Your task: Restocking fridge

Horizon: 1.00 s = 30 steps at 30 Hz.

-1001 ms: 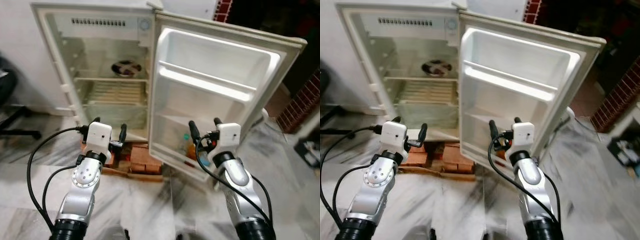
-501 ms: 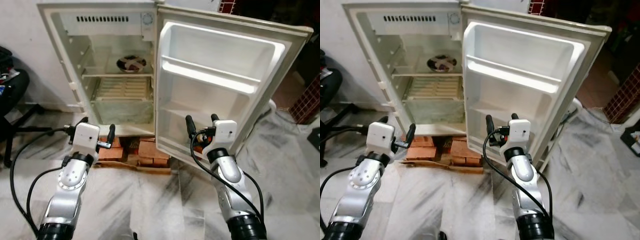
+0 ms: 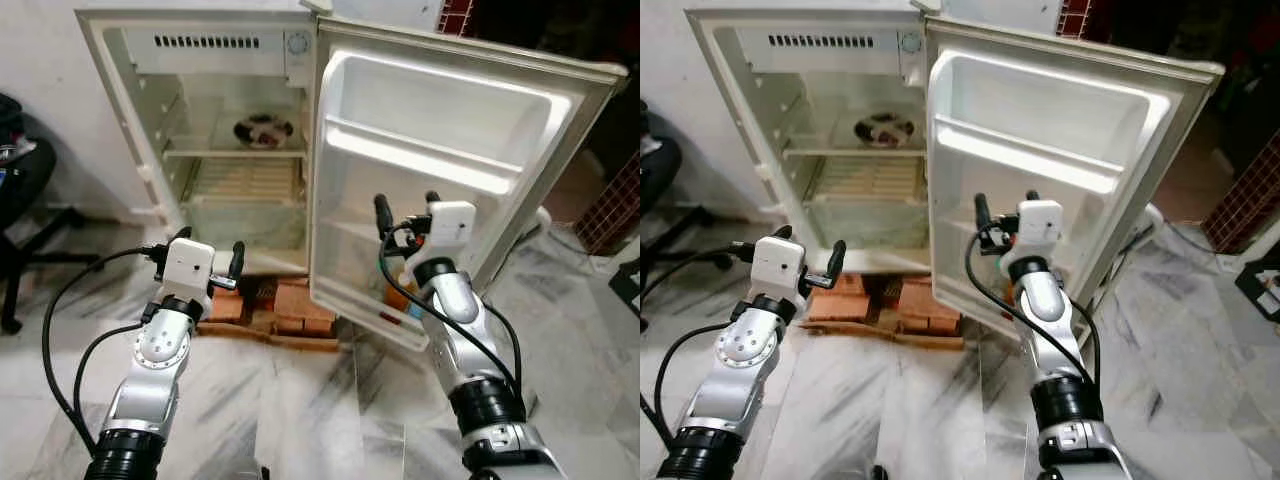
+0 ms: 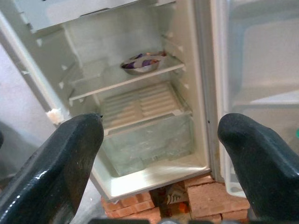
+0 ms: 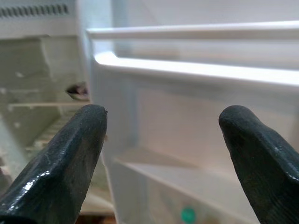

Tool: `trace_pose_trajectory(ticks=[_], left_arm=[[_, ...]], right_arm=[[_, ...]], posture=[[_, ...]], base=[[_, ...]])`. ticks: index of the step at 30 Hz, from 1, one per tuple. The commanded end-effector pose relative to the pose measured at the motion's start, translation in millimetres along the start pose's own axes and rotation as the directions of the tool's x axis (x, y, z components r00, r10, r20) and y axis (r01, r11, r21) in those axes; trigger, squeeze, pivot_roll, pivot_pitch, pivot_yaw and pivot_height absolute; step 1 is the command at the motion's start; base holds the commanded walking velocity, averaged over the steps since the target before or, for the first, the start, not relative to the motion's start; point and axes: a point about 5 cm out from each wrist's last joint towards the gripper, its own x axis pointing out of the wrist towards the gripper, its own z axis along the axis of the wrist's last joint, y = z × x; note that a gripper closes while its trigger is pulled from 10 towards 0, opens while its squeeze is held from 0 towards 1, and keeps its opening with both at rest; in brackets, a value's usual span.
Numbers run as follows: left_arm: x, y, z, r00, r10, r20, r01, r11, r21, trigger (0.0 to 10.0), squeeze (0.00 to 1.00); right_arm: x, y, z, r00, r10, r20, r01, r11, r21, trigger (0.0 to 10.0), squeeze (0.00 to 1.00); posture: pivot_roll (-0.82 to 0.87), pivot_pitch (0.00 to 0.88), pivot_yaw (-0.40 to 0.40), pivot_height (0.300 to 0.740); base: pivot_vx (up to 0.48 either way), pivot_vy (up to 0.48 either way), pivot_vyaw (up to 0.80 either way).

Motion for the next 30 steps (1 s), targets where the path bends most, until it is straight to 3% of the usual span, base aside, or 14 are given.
trace_pose_trajectory(ticks=[1, 9, 18, 30], left_arm=[[2.0, 1.0, 0, 1.000, -0.028, 0.000, 0.028, 1.000, 0.001, 10.0, 0.00], [-3.1, -3.6, -3, 1.000, -0.005, 0.009, 0.005, 1.000, -0.031, 10.0, 0.00], [-29.6, -8.9, -21, 0.998, 0.022, -0.051, -0.026, 0.996, -0.086, 10.0, 0.00], [-27.4, -6.1, -14, 0.999, 0.020, -0.036, -0.023, 0.996, -0.088, 10.0, 0.00]], right_arm=[[-2.8, -1.4, 7, 0.999, -0.031, 0.039, 0.031, 1.000, 0.000, 10.0, 0.00], [-26.4, -2.2, -3, 0.999, 0.044, -0.010, -0.045, 0.999, -0.022, 10.0, 0.00], [-55.1, -26.9, -18, 0.992, -0.079, -0.099, 0.076, 0.996, -0.036, 10.0, 0.00], [-46.0, -20.2, -13, 0.995, -0.036, -0.091, 0.033, 0.999, -0.034, 10.0, 0.00]], posture=[[0.01, 0.000, 0.016, 0.740], [0.03, 0.004, -0.045, 0.740], [0.03, 0.045, -0.062, 0.740], [0.03, 0.063, -0.036, 0.740]], base=[[0.000, 0.000, 0.00], [0.000, -0.205, 0.00], [0.110, -0.335, 0.00], [0.340, -0.283, 0.00]])
